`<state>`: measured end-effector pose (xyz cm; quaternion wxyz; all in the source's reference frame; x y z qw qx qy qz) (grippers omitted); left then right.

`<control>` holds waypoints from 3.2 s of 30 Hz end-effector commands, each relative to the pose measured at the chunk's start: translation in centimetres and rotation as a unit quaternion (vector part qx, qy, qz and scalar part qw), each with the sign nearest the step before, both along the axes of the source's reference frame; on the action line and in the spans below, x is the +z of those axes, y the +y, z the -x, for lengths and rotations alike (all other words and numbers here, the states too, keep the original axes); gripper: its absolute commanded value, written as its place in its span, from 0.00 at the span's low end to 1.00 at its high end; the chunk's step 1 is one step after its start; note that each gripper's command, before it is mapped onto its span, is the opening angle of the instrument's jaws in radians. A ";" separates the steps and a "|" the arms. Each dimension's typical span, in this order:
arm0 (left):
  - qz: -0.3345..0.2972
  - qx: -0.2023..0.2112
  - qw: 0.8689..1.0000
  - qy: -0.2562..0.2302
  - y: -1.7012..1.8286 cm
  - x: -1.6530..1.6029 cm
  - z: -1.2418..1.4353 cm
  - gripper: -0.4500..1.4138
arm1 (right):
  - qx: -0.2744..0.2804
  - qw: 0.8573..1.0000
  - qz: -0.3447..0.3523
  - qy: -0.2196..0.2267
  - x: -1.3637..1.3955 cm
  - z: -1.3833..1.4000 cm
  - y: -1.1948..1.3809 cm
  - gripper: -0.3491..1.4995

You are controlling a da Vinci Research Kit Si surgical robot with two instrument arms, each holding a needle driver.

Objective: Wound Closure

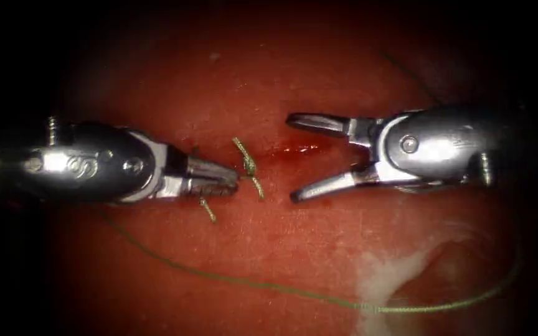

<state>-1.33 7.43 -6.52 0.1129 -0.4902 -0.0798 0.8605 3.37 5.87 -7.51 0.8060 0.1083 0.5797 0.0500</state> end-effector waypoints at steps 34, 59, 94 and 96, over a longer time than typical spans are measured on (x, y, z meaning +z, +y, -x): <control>0.001 -0.008 1.000 -0.003 -0.04 0.05 0.11 0.05 | 0.002 0.999 0.027 -0.039 0.47 -0.95 -0.26 0.83; -0.002 -0.006 1.000 -0.011 -0.02 -0.06 -0.01 0.05 | -0.017 0.998 0.050 -0.046 0.29 -0.79 -0.16 0.66; -0.053 -0.092 0.994 0.011 -0.97 0.92 -1.45 0.35 | 0.058 0.995 0.021 -0.075 -0.12 0.29 0.24 0.92; -0.068 -0.103 0.992 0.021 -0.96 1.01 -1.54 0.37 | 0.063 0.995 0.021 -0.079 -0.12 0.31 0.25 0.93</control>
